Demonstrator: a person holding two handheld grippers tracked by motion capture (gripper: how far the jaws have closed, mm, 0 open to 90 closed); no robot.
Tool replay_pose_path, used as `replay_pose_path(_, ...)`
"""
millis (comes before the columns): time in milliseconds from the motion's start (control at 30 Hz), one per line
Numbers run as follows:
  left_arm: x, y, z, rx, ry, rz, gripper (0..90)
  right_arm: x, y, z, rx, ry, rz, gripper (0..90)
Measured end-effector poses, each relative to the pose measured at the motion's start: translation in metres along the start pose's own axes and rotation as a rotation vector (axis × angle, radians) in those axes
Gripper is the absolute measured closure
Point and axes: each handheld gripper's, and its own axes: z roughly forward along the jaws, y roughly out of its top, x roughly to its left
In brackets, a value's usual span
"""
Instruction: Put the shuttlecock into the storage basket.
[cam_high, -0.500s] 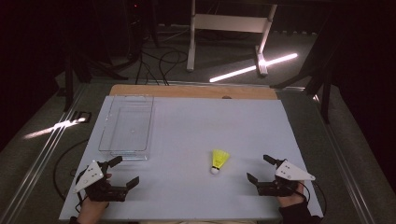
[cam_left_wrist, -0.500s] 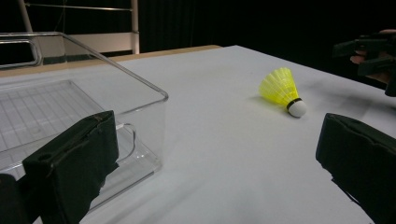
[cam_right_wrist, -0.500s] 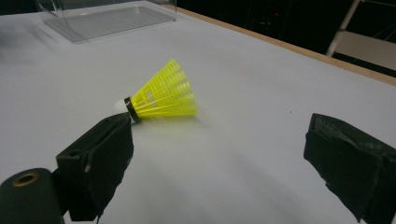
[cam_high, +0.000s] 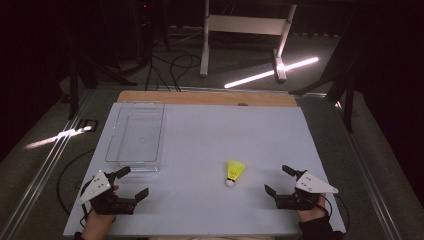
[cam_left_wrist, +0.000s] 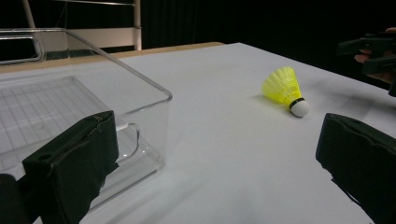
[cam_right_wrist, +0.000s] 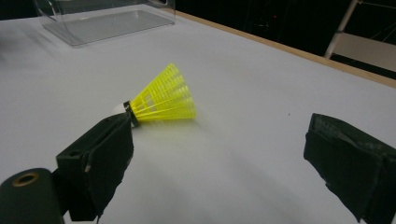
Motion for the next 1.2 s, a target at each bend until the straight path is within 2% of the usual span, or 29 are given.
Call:
replay_pose_path(33,0.0,0.001,0.0,0.003,0.001,-0.004,0.1,0.0,0.0,0.001,0.001,-0.002,-0.002,8.5)
replay_pose_path(133,0.002,0.009,-0.002,-0.003,-0.039,-0.038,0.1,0.001,0.0,0.002,0.003,0.0,-0.003,8.5)
replay_pose_path(200,0.003,0.014,-0.003,0.027,-0.058,-0.041,0.1,0.002,0.001,0.002,0.003,0.003,-0.004,8.5)
replay_pose_path(267,0.004,0.021,-0.005,0.06,-0.068,-0.024,0.1,0.002,0.002,0.001,0.002,0.0,-0.01,8.5)
replay_pose_path(433,0.004,0.036,-0.009,0.097,-0.084,0.005,0.1,0.003,0.002,0.002,0.006,-0.001,-0.021,8.5)
replay_pose_path(600,0.001,0.047,-0.005,0.166,-0.113,0.051,0.1,0.004,0.002,0.002,0.002,0.004,-0.02,8.6)
replay_pose_path(667,0.0,0.05,-0.003,0.185,-0.129,0.057,0.1,0.003,0.002,0.002,-0.002,0.004,-0.023,8.5)
replay_pose_path(733,-0.002,0.054,-0.002,0.202,-0.128,0.072,0.1,0.003,0.002,0.002,-0.002,0.007,-0.02,8.6)
replay_pose_path(1033,-0.006,0.071,0.005,0.268,-0.165,0.086,0.0,0.003,0.003,0.002,-0.003,0.017,-0.01,8.6)
replay_pose_path(1200,-0.01,0.076,0.008,0.315,-0.164,0.111,0.0,0.003,0.002,0.002,0.0,0.019,-0.008,8.6)
